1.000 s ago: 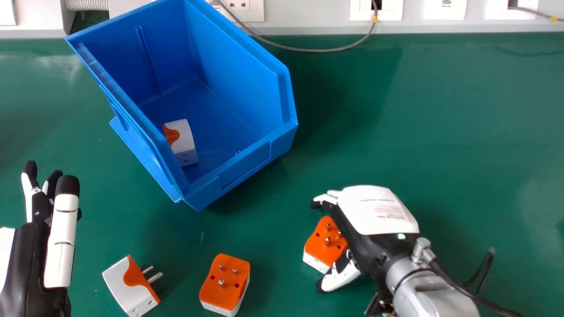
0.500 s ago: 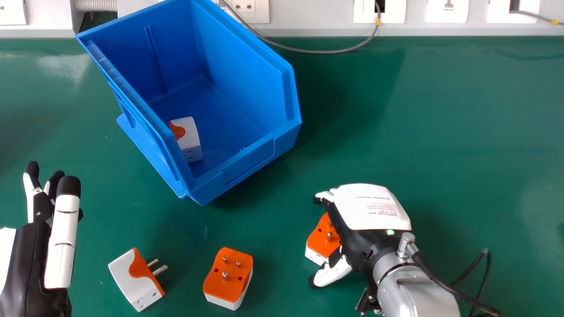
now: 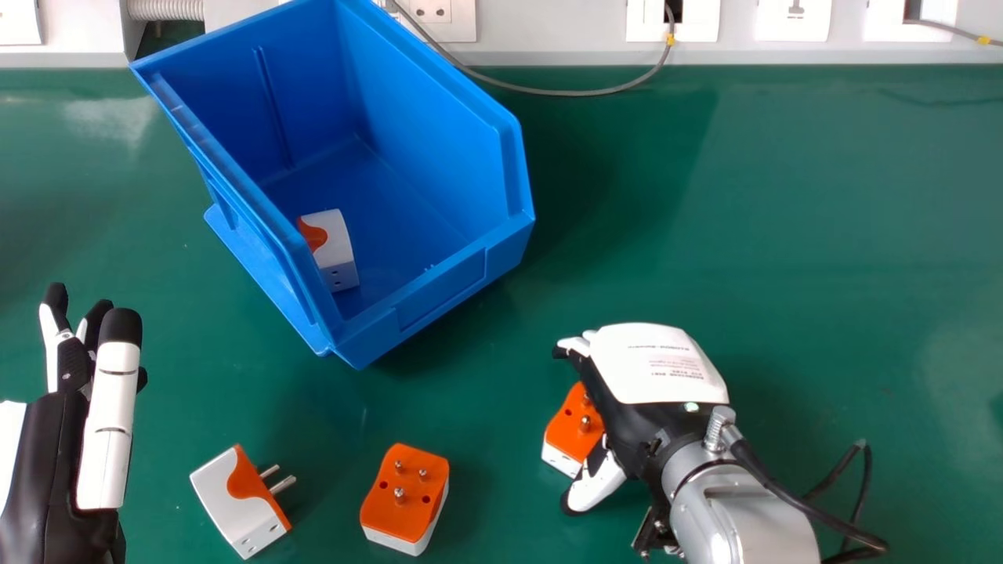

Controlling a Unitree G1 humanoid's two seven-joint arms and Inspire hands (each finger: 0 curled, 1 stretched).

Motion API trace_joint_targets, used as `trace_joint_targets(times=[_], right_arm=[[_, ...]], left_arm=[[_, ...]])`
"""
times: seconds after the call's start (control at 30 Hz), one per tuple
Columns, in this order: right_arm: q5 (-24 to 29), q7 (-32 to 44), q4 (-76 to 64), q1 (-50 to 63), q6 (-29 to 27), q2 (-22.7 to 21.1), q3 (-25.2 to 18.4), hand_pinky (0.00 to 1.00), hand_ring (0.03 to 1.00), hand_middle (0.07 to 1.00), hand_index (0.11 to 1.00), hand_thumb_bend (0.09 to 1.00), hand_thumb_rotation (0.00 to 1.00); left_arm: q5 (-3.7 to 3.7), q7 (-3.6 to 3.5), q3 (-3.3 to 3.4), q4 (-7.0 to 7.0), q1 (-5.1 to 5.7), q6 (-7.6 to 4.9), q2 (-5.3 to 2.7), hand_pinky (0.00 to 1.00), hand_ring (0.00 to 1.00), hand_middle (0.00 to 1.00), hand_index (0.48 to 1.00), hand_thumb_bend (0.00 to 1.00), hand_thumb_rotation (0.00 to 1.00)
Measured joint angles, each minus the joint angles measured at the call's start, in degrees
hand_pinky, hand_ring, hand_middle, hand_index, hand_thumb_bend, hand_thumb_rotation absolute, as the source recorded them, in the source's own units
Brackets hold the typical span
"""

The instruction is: Pick all objects and put in blue box

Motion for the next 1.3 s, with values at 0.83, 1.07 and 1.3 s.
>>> trace_joint_targets(times=[0.83, 1.07, 1.3], right_arm=[[0.2, -5.08, 4.98, -2.9, -0.76, 0.88, 0.13, 0.54, 0.637, 0.712, 0.667, 0.719, 0.02], [2.74, -7.47, 7.23, -4.5, -3.65, -0.22, -0.24, 0.4, 0.487, 0.574, 0.589, 0.625, 0.01], [5.28, -8.64, 8.18, -5.26, -5.72, -1.39, -0.72, 0.32, 0.407, 0.506, 0.559, 0.57, 0.01]], left_arm=[[-1.97, -0.19, 0.23, -1.77, 0.52, 1.83, -0.02, 0.91, 0.97, 0.99, 1.0, 0.6, 1.0], [-2.5, -1.02, 0.8, -1.81, 0.34, 1.92, 0.13, 0.92, 0.98, 0.99, 1.0, 0.6, 1.0], [-3.42, -1.52, 1.01, -1.7, -0.24, 1.86, 0.12, 0.92, 0.98, 0.99, 1.0, 0.6, 1.0]])
